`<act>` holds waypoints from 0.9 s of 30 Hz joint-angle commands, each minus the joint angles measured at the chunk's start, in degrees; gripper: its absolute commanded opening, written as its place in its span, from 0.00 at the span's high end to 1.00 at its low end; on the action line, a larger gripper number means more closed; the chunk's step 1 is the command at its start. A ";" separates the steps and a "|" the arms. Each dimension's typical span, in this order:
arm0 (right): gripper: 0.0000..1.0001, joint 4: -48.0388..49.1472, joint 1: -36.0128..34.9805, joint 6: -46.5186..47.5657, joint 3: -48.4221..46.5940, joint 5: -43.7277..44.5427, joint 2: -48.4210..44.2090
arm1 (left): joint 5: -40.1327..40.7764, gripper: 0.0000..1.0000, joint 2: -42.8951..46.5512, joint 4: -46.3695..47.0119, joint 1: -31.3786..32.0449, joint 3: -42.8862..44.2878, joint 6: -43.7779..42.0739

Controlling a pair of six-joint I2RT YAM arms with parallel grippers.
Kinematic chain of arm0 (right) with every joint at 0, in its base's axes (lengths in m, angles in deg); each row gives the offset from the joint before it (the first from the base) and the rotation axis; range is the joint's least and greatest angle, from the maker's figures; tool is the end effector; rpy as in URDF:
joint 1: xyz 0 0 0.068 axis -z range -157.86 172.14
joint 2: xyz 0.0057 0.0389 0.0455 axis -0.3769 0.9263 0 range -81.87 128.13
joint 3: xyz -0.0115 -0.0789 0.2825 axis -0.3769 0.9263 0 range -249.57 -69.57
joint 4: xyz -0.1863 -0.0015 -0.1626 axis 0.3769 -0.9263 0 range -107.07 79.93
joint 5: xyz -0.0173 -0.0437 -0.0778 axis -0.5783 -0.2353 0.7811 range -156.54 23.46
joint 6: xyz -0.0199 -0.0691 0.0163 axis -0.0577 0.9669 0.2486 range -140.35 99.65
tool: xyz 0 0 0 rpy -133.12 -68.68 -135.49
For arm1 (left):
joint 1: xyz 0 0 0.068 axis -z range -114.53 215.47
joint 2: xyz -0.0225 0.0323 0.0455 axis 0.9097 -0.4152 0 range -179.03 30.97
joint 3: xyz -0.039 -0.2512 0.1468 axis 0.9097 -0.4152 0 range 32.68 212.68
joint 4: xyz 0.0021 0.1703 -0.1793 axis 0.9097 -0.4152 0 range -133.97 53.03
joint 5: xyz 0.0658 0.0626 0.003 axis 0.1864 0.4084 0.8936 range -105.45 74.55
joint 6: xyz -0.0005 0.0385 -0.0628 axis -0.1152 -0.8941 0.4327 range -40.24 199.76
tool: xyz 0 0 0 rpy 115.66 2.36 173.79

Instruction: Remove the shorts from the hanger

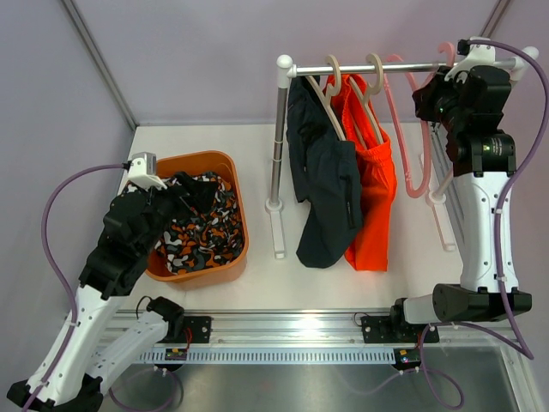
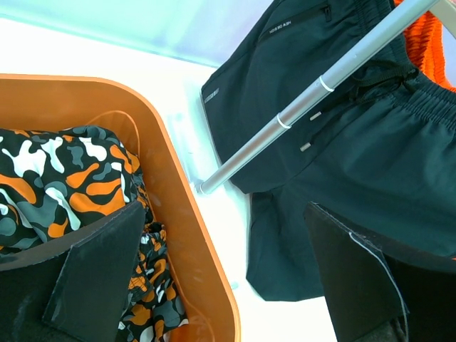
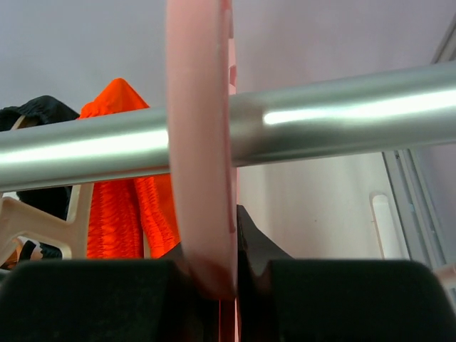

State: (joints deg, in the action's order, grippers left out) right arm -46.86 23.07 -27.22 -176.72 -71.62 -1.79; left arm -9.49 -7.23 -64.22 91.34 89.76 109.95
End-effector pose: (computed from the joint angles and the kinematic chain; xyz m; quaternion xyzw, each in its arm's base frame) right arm 0.2815 0.0009 0.5298 0.0234 0.7639 0.0672 0.6414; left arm 0.1175 -0.0499 0.4015 -0.0625 0.7540 -0.2720 0.5947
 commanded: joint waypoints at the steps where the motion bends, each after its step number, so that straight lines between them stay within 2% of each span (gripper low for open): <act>1: 1.00 -0.56 0.48 0.02 -2.01 4.73 0.00 | -2.35 0.01 -1.09 3.07 0.15 1.72 -0.84; 11: 1.00 -0.03 1.27 0.02 2.30 2.18 2.63 | -2.97 0.01 -1.27 3.34 0.15 0.66 -0.66; 20: 1.00 -0.91 1.27 -1.39 3.97 2.27 1.05 | -2.79 0.01 -1.09 2.90 0.15 0.49 -1.10; 22: 0.96 -1.61 1.27 -1.56 4.14 2.88 0.09 | -2.88 0.01 -1.00 2.81 0.15 0.40 -1.02; 25: 0.85 -2.57 1.27 -1.65 4.41 4.46 -1.49 | -2.88 0.01 -0.74 2.72 0.15 0.40 -1.10; 26: 0.77 -2.84 1.27 -1.56 4.32 4.73 -1.85 | -2.97 0.01 -0.74 2.72 0.15 0.31 -1.02; 27: 0.73 -3.10 1.27 -1.82 4.41 4.82 -2.20 | -2.97 0.01 -0.74 2.72 0.15 0.31 -1.10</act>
State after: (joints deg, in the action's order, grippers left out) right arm -46.27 23.96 -28.38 -172.98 -68.54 -2.14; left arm -10.98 -8.71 -63.84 91.34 89.76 109.76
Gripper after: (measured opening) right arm 0.235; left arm 0.988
